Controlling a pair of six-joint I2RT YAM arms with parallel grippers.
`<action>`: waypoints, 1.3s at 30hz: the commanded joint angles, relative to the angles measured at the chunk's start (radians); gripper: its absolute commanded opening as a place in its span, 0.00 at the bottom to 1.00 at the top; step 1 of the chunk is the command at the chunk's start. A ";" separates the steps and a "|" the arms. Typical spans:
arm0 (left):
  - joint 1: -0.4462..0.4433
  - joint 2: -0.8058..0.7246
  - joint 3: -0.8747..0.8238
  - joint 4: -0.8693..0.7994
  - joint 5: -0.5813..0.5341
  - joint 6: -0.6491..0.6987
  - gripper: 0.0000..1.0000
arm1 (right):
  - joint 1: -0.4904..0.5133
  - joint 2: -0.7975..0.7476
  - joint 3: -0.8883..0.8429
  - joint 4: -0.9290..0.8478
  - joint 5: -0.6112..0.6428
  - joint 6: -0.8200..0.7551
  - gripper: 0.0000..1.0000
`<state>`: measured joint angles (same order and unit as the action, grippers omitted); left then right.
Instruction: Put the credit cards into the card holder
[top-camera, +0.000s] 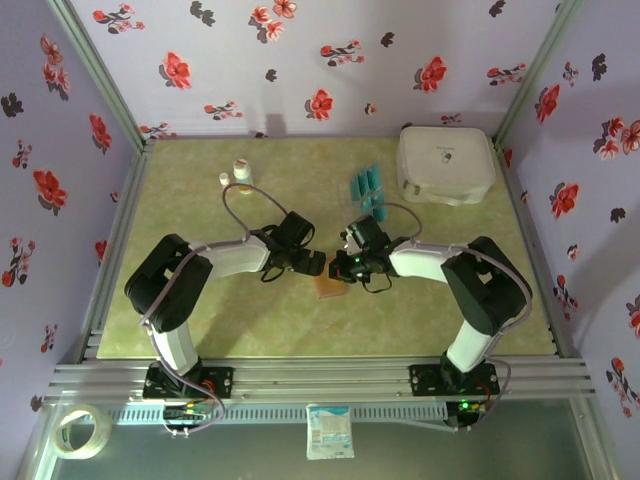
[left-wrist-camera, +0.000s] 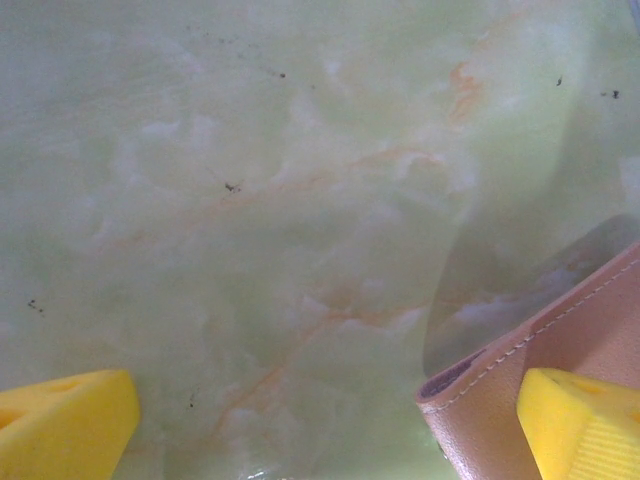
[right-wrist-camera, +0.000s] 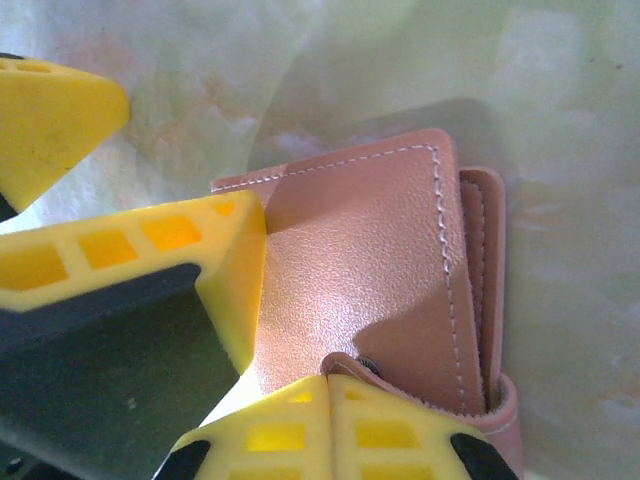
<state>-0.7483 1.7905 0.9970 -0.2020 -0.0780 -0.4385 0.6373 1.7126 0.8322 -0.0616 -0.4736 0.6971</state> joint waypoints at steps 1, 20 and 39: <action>0.001 0.056 -0.043 0.003 0.014 -0.003 1.00 | -0.031 0.092 -0.008 -0.183 0.124 -0.004 0.00; 0.004 0.040 -0.044 -0.008 0.013 0.009 1.00 | -0.081 0.087 0.090 -0.253 0.019 -0.043 0.00; 0.003 0.056 0.000 -0.082 -0.011 0.007 1.00 | -0.082 -0.019 0.111 -0.193 -0.048 -0.043 0.00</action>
<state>-0.7483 1.7969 1.0206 -0.2394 -0.0780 -0.4377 0.5606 1.6745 0.9482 -0.2584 -0.5159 0.6727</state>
